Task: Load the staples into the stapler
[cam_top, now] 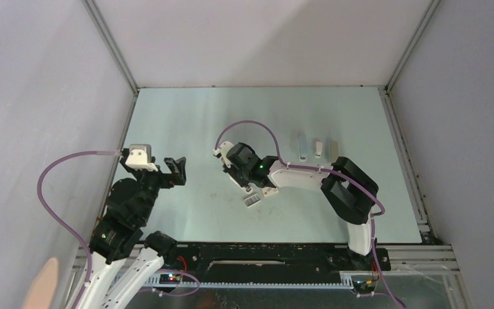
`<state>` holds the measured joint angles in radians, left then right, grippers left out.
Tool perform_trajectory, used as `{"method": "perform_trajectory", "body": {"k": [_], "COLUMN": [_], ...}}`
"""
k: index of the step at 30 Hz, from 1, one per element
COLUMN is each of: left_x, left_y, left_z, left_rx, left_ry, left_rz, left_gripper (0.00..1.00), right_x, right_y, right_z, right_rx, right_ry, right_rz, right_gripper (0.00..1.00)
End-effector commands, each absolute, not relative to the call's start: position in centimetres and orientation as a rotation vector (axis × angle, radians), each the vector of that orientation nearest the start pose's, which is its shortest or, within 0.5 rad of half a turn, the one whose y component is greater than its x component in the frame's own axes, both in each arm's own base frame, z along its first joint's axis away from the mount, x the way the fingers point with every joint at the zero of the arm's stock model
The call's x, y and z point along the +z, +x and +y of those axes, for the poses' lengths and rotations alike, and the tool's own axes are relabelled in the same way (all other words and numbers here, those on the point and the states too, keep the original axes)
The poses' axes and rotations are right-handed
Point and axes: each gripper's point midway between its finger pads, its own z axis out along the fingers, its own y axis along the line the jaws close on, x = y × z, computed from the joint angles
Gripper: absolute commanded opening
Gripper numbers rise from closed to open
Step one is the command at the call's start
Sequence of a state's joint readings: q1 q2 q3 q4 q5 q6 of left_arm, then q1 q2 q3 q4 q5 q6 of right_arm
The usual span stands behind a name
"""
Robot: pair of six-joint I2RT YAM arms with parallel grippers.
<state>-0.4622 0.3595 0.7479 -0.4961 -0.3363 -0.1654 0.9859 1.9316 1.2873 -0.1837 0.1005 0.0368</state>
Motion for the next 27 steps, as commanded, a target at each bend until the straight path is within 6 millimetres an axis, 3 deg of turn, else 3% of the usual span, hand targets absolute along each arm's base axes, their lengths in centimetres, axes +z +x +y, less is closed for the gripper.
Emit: {"method": "perform_trajectory", "body": {"k": [1, 20, 27], "left_x": [28.8, 28.8, 28.8], "left_y": [21.7, 21.6, 21.6], "left_z": [-4.9, -5.0, -5.0], "left_rx": [-0.187, -0.191, -0.190], "left_ry": [-0.005, -0.003, -0.003], "left_rz": [1.669, 1.667, 1.667], "left_gripper": [0.98, 0.98, 0.98], "right_x": [4.9, 4.9, 4.8], "right_y": [28.4, 27.7, 27.3], "right_z": [39.5, 38.4, 37.9], "right_rx": [0.357, 0.349, 0.345], "right_ry": [-1.046, -1.022, -1.023], "right_rz": [2.170, 2.191, 2.199], "right_gripper": [0.09, 0.09, 0.13]}}
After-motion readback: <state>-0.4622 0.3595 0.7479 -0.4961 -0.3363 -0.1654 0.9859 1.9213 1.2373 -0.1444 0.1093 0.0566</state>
